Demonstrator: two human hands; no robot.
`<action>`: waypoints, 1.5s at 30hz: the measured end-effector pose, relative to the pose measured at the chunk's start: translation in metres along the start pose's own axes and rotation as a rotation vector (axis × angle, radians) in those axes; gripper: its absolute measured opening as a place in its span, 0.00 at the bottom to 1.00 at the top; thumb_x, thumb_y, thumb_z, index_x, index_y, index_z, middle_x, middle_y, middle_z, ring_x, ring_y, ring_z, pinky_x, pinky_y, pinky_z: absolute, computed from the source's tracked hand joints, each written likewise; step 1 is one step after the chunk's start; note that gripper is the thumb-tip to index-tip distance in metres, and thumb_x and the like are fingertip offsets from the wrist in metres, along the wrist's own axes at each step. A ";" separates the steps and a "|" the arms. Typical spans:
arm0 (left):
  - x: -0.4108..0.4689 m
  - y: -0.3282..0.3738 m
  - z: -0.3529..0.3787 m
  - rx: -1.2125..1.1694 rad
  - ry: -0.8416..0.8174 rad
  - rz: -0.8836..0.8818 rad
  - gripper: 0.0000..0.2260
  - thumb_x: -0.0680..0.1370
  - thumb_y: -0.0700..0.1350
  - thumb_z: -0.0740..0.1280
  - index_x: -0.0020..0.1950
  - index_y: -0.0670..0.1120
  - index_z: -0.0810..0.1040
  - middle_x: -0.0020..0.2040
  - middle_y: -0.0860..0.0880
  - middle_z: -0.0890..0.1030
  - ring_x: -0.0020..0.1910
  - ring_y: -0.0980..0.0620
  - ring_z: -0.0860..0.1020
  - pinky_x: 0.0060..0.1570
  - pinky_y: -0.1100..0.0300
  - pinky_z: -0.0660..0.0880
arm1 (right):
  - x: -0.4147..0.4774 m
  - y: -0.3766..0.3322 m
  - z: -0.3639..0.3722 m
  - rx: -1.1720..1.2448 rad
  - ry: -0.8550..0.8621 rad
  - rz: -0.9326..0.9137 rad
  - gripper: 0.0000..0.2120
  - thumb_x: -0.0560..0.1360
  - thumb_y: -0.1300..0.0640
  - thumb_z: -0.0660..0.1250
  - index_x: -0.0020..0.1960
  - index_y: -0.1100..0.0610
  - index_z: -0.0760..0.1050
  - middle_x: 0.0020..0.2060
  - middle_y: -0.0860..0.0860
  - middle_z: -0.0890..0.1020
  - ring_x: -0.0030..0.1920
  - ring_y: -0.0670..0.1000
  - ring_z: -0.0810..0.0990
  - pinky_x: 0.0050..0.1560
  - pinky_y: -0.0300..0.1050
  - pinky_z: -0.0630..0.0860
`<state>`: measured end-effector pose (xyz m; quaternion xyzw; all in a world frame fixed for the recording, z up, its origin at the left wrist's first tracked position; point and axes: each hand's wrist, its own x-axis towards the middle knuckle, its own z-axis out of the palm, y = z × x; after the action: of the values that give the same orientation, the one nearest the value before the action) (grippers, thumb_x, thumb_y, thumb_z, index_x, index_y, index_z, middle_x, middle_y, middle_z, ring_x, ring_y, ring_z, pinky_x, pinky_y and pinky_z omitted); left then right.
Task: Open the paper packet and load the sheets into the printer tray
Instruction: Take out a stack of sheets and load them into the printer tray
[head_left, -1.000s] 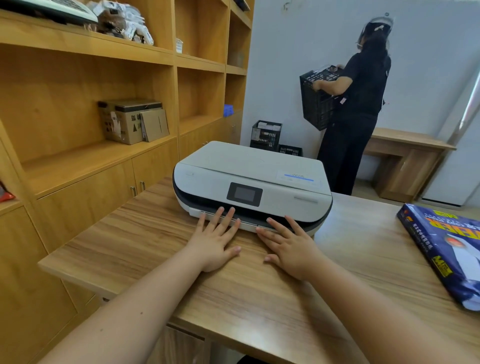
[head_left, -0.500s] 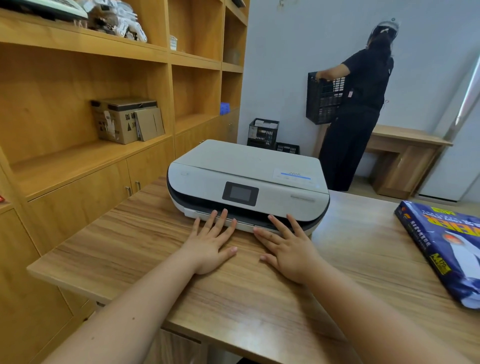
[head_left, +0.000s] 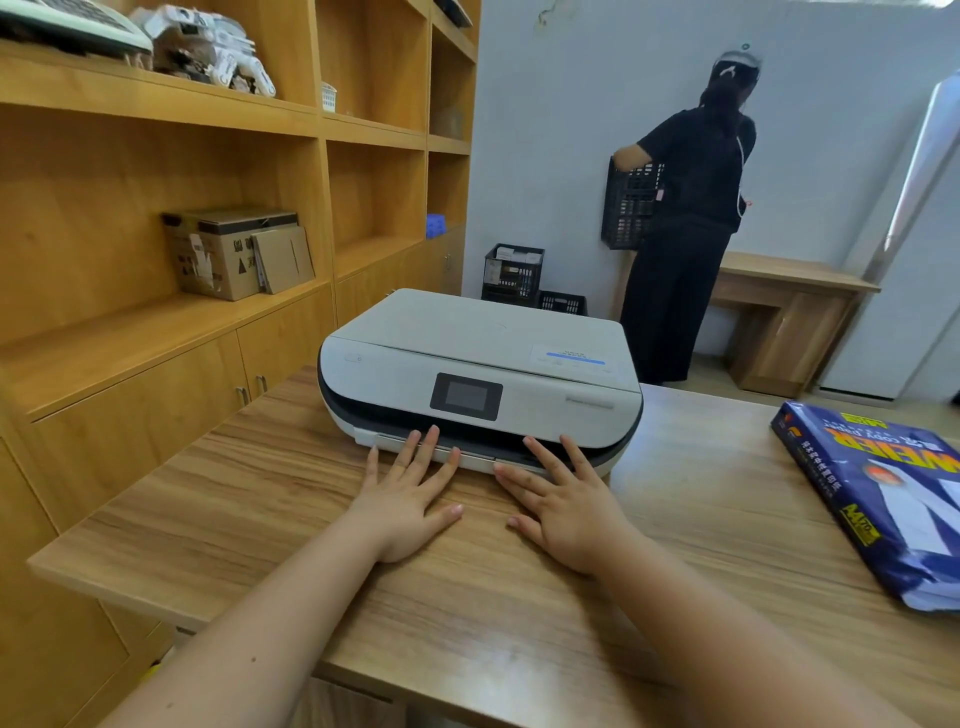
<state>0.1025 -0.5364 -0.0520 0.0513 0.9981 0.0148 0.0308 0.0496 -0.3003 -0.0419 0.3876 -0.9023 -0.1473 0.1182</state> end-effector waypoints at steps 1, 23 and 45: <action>0.000 0.000 0.000 0.000 0.000 -0.005 0.38 0.66 0.73 0.34 0.72 0.62 0.29 0.72 0.53 0.23 0.72 0.50 0.26 0.70 0.36 0.33 | 0.000 0.000 0.000 0.002 -0.001 0.005 0.32 0.74 0.34 0.28 0.74 0.44 0.42 0.76 0.40 0.57 0.75 0.53 0.35 0.71 0.61 0.29; -0.005 0.002 -0.001 -0.025 0.022 -0.032 0.37 0.69 0.74 0.38 0.75 0.61 0.32 0.75 0.54 0.27 0.73 0.52 0.28 0.70 0.35 0.35 | 0.000 -0.002 -0.007 -0.072 -0.025 0.018 0.33 0.70 0.34 0.25 0.73 0.43 0.36 0.77 0.40 0.53 0.74 0.54 0.30 0.69 0.62 0.26; -0.012 0.007 -0.009 0.052 0.079 -0.008 0.34 0.78 0.66 0.49 0.77 0.57 0.36 0.78 0.49 0.34 0.76 0.48 0.35 0.73 0.39 0.44 | -0.007 -0.004 -0.010 -0.013 0.048 -0.032 0.26 0.77 0.43 0.53 0.70 0.52 0.70 0.70 0.48 0.73 0.73 0.53 0.58 0.73 0.56 0.50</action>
<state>0.1145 -0.5310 -0.0418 0.0473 0.9988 -0.0093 -0.0098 0.0607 -0.2996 -0.0345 0.4046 -0.8919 -0.1456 0.1400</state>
